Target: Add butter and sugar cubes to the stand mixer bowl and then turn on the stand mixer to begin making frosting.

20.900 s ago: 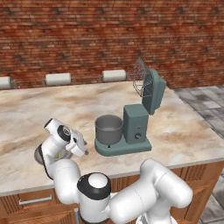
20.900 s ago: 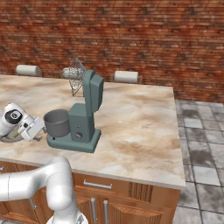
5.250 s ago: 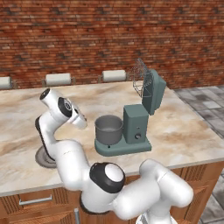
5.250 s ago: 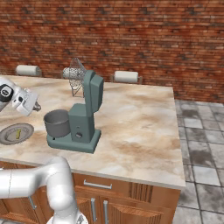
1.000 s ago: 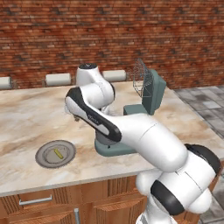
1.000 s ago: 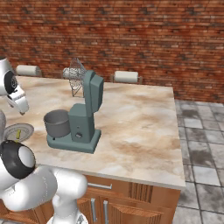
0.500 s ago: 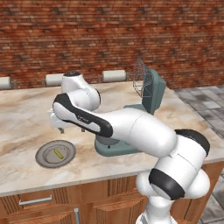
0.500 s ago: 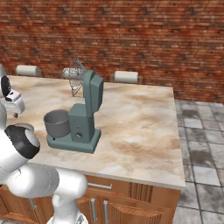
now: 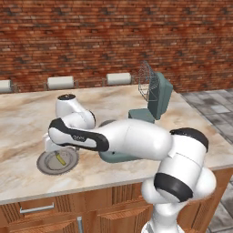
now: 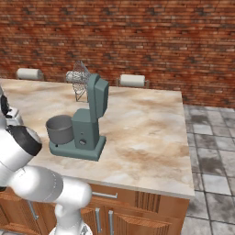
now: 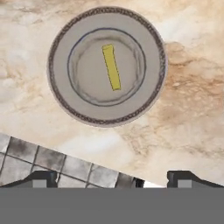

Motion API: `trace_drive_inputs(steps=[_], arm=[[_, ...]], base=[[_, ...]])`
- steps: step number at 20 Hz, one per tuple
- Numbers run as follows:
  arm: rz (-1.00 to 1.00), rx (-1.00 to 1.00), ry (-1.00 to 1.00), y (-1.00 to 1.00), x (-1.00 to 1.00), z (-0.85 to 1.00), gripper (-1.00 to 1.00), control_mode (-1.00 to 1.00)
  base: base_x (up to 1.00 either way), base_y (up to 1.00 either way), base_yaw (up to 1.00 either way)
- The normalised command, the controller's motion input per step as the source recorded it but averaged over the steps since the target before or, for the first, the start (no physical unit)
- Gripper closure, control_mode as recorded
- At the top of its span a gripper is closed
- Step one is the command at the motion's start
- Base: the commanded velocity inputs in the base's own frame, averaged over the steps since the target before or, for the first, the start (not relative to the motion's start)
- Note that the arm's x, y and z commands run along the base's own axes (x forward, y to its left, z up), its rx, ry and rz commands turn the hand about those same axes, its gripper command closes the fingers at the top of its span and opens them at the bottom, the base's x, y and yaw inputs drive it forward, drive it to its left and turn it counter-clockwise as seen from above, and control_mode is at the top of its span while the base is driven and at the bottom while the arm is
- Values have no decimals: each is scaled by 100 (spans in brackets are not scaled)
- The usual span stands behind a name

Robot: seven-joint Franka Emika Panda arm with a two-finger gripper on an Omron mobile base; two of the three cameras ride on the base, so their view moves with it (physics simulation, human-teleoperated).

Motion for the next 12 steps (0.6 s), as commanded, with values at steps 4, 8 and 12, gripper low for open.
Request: trace_drive_inputs(steps=[4,8,12], arm=[[4,0,0,49,0,-30,-100,-100],[0,0,-6,42,7,-20,-100,-100],[0,-2,-11,28,15,-13,-100,-100]], base=[[0,0,0],[0,0,0],[0,0,0]])
